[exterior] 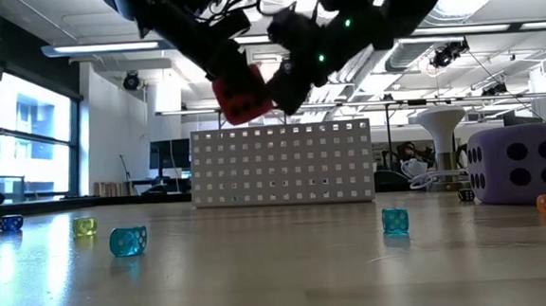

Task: Pick & Place Dice
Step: Put the big red die into the white bin, then put the big violet die into the white bin

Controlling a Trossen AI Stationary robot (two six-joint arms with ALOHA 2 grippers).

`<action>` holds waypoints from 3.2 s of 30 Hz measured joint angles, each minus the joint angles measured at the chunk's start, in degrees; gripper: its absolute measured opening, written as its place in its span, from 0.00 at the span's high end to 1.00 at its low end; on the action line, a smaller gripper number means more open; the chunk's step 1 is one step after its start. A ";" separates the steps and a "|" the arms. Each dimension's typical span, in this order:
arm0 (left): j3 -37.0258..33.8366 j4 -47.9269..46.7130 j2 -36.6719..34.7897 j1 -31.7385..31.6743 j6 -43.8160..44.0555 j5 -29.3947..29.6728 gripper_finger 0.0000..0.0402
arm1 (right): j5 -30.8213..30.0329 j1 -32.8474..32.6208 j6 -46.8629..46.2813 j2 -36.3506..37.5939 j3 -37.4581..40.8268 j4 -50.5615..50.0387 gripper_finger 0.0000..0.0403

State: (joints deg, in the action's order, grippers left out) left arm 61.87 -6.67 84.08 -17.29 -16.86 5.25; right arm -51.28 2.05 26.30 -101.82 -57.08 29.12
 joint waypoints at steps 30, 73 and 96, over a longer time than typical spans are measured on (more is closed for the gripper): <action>-0.17 0.53 0.14 2.63 -1.52 4.22 0.00 | 7.64 -4.24 7.28 0.75 -0.09 14.57 0.63; -0.17 -0.73 -6.85 5.52 -3.01 2.54 0.00 | -0.09 -5.51 -3.69 7.86 -0.09 -6.57 0.63; -0.24 -43.06 -20.13 22.69 33.77 2.30 0.00 | -31.50 -35.81 -15.10 8.03 -0.09 -34.07 0.63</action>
State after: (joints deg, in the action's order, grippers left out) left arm 61.63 -49.73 63.95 5.40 16.91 7.55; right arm -82.78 -33.76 11.20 -93.80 -57.17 -4.95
